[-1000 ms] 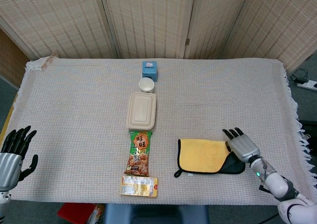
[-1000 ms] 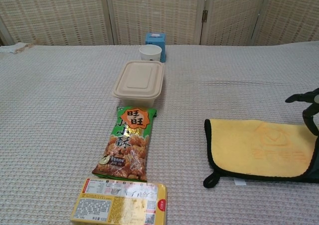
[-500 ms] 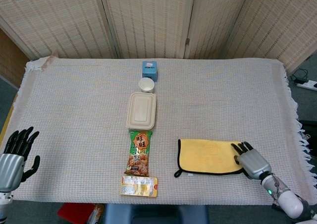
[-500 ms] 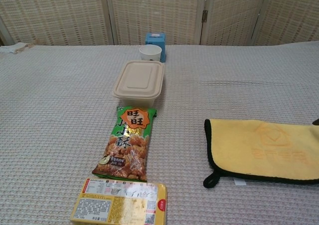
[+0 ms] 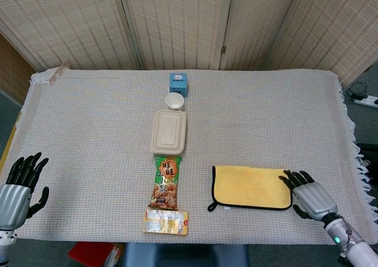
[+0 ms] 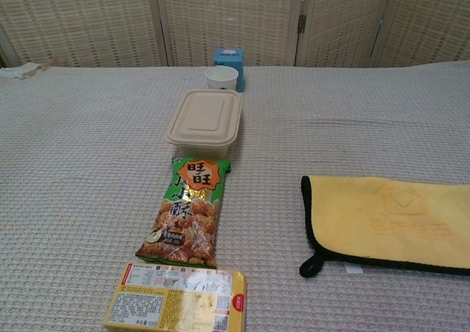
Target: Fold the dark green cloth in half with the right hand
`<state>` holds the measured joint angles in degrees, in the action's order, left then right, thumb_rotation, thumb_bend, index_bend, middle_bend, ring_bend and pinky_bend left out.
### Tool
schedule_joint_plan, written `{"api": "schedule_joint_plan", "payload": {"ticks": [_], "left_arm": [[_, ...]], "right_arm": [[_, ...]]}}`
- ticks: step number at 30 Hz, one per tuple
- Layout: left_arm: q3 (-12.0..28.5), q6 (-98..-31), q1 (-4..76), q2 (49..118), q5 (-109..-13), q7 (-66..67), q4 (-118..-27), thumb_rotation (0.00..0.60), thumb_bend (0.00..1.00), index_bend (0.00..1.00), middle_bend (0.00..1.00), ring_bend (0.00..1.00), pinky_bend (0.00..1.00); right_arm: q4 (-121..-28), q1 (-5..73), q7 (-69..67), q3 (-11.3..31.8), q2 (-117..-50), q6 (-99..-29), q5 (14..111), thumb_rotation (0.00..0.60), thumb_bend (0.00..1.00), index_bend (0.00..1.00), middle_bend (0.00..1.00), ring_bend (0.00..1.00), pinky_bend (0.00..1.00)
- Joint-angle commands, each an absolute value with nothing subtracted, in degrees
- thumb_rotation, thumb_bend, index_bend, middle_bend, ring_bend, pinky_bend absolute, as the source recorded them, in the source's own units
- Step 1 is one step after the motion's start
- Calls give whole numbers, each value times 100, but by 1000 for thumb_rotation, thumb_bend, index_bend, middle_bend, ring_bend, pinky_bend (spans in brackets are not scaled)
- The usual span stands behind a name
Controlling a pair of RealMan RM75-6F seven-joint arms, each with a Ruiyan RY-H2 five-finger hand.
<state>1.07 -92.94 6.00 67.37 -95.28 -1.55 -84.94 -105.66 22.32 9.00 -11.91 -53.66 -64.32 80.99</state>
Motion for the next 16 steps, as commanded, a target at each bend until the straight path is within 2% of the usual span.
{"api": "schedule_joint_plan", "payload": {"ticks": [1, 6, 12, 16], "left_arm": [[69, -9185, 601, 6699, -9474, -40, -8616, 600, 606, 0, 39, 0, 0], [12, -9098, 586, 6641, -9470, 153, -8811, 600, 607, 0, 39, 0, 0], [-18, -9272, 522, 6660, -9616, 170, -8794, 600, 607, 0, 39, 0, 0], [-28, -9270, 518, 6682, -9644, 206, -8767, 600, 606, 0, 39, 0, 0]], "right_arm": [[-10033, 1254, -390, -764, -5626, -8389, 8907, 600, 490, 0, 0, 0, 7], [-10088, 760, 554, -608, -5903, -8908, 8521, 600, 491, 0, 0, 0, 2], [-10251, 615, 904, -637, -5851, -9030, 8887, 600, 491, 0, 0, 0, 0], [-10204, 641, 845, -641, -5865, -8834, 9017, 600, 491, 0, 0, 0, 0]]}}
